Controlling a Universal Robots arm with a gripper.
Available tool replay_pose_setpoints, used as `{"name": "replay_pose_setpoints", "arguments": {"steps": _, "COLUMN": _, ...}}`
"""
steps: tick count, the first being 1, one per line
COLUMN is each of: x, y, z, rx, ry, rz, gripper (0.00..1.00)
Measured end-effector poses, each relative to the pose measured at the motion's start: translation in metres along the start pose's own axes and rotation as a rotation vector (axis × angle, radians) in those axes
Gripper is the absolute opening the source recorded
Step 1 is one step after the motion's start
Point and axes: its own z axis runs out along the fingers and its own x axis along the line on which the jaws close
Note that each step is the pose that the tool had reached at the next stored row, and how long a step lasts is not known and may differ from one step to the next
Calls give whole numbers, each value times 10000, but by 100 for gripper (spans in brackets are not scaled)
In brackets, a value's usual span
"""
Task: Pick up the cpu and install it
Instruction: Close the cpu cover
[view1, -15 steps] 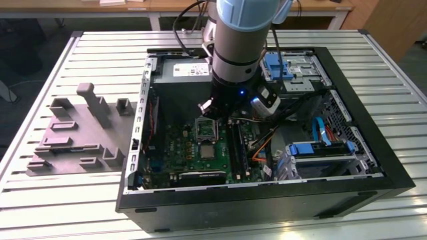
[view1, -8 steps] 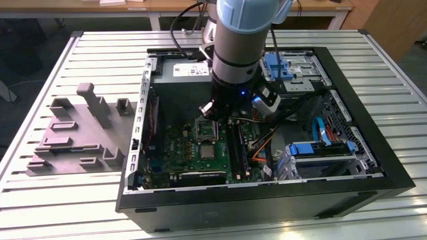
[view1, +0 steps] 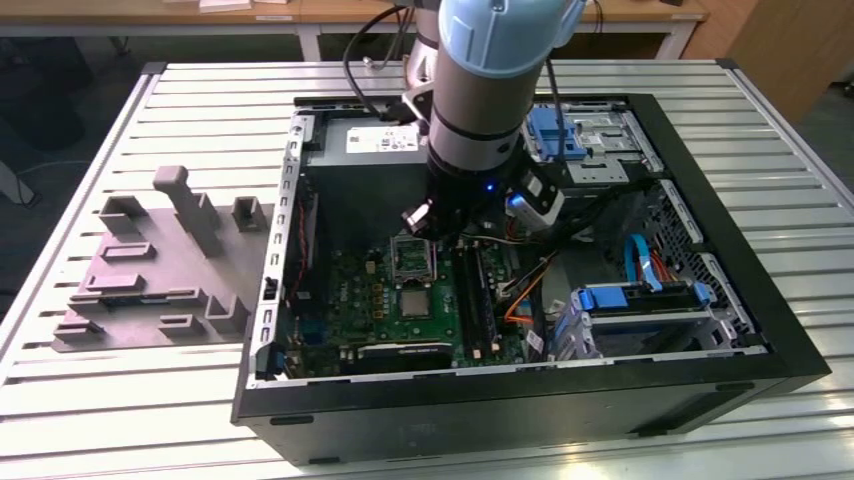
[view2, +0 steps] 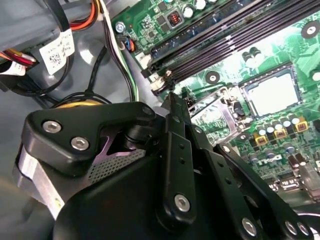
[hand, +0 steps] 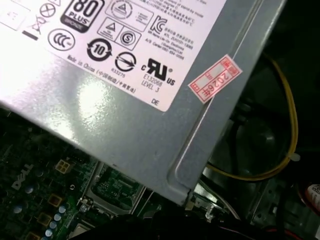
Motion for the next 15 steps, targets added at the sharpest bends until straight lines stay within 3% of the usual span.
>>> {"name": "replay_pose_setpoints", "arguments": {"steps": 7, "x": -2, "y": 4, "z": 27, "rx": -2, "ry": 46, "rz": -530, "gripper": 11}}
{"name": "replay_pose_setpoints", "arguments": {"steps": 15, "x": -5, "y": 8, "z": 30, "rx": 5, "ry": 26, "rz": -542, "gripper": 11}}
